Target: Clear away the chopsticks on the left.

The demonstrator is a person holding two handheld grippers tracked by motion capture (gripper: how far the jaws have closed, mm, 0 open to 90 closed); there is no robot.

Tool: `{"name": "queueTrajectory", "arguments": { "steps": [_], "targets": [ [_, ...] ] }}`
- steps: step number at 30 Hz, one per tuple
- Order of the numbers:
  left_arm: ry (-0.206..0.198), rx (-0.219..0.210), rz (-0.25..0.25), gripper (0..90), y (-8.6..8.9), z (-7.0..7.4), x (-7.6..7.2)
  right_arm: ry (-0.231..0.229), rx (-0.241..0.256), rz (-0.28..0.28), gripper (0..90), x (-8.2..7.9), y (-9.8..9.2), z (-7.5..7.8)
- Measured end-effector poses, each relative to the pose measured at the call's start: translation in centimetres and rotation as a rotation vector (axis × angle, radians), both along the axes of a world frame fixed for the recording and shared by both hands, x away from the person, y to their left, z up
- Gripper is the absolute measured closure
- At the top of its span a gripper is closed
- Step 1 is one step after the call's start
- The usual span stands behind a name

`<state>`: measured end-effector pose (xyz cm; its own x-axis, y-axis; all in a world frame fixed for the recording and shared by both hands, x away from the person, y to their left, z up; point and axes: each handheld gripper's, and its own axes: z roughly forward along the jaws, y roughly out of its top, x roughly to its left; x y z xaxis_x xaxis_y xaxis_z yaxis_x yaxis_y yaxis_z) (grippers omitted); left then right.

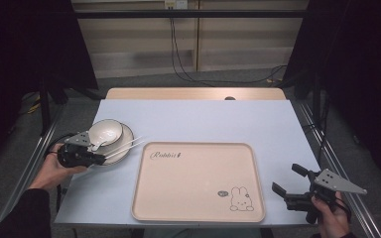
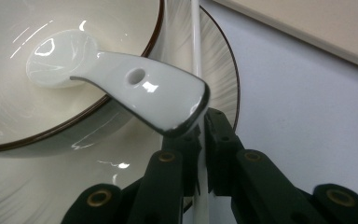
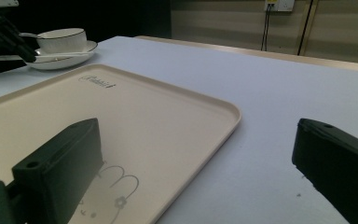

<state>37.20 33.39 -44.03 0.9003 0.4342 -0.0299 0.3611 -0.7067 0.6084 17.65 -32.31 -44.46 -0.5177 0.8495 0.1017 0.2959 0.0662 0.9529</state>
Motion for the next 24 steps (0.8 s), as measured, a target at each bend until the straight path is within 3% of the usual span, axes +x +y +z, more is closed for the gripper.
{"name": "queueTrajectory", "arguments": {
  "steps": [7,10,13,14,17,24],
  "targets": [
    [0.014,-0.043,0.045,85.0,0.3,0.5,-0.5,-0.001,-0.004,0.004,1.1,0.0,0.0,0.0],
    [0.027,-0.084,0.104,85.0,0.3,1.1,-1.3,-0.004,-0.004,0.007,1.0,0.0,0.0,0.0],
    [0.030,-0.108,0.127,85.0,0.4,1.4,-1.7,-0.003,-0.003,0.007,1.0,0.0,0.0,0.0],
    [0.036,-0.144,0.167,85.0,0.5,1.8,-2.2,-0.004,-0.003,0.009,1.0,0.0,0.0,0.0],
    [0.027,-0.162,0.194,85.0,0.6,2.2,-2.7,-0.006,-0.008,0.010,1.0,0.0,0.0,0.0],
    [0.013,-0.204,0.310,85.0,0.6,2.6,-4.8,-0.012,-0.008,0.010,1.1,0.0,0.0,0.0]
  ]
}}
